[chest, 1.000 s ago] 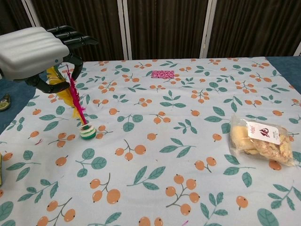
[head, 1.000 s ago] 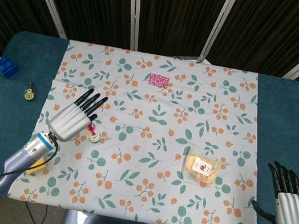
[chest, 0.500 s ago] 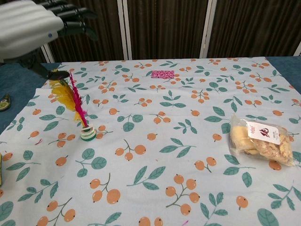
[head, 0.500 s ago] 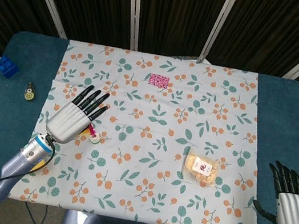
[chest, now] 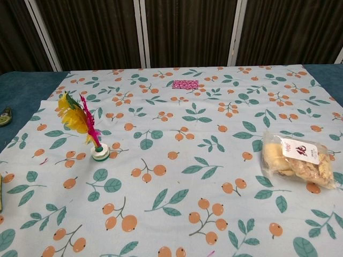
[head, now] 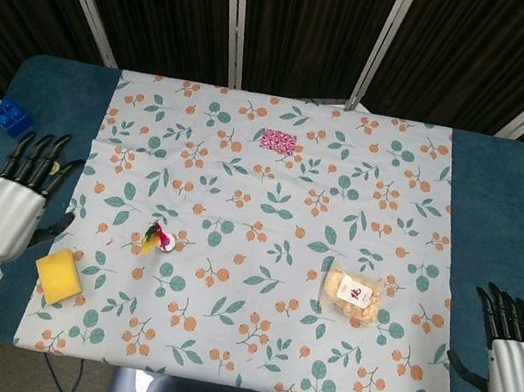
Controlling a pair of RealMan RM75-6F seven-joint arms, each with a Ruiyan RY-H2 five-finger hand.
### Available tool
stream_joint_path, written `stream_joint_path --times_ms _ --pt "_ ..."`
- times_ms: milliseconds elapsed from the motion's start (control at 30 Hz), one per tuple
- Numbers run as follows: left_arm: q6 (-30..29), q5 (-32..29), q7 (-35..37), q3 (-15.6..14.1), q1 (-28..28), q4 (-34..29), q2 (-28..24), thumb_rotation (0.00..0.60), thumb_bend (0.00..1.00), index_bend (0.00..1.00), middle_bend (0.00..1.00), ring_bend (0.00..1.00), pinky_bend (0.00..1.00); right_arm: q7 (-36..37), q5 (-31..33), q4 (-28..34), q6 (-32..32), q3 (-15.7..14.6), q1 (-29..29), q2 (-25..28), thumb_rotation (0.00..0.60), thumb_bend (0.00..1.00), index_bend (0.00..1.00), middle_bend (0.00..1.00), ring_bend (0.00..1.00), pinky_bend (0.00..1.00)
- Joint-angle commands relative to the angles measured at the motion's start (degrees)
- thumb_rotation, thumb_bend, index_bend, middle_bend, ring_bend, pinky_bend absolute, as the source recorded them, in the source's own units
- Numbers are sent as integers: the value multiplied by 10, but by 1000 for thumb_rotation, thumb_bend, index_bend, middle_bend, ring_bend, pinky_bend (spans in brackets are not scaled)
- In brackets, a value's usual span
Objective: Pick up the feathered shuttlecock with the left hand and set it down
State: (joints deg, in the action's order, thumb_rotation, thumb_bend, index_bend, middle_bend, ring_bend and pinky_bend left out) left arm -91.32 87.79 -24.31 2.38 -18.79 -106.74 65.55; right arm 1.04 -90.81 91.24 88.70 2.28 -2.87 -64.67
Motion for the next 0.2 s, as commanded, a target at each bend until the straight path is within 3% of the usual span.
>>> stream_joint_path --times_ms 33,200 --pt "-46 -7 89 -55 78 61 0 600 214 122 0 0 0 -4 -5 -3 3 0 -1 -3 600 103 48 0 0 0" --pt "-67 -3 153 -74 121 113 1 600 183 67 0 0 0 -6 -16 -12 7 -1 -3 -9 600 103 42 0 0 0"
